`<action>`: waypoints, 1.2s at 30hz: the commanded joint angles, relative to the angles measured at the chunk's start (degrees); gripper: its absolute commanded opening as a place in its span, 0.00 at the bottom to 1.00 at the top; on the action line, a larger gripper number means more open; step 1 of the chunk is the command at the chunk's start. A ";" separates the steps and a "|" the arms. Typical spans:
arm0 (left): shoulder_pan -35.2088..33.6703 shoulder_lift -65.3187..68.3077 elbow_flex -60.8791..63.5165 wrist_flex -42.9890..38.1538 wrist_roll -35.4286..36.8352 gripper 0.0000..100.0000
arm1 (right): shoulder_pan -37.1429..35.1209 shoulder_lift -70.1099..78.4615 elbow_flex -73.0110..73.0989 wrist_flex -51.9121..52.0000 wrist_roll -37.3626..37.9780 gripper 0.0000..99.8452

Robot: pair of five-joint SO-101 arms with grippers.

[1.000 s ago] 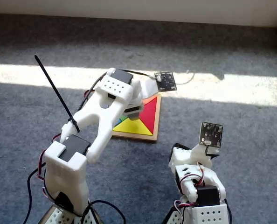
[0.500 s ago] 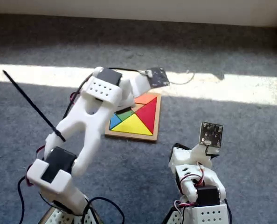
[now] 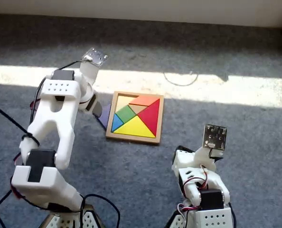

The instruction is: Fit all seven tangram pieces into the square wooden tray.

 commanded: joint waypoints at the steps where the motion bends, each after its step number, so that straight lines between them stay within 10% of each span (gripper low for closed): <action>1: -0.31 3.47 -1.63 -3.43 5.54 0.25 | 0.75 -0.66 6.20 0.48 0.70 0.00; 36: 0.40 17.54 -12.88 -0.44 8.09 0.24 | 0.75 -0.75 6.20 0.40 0.70 0.00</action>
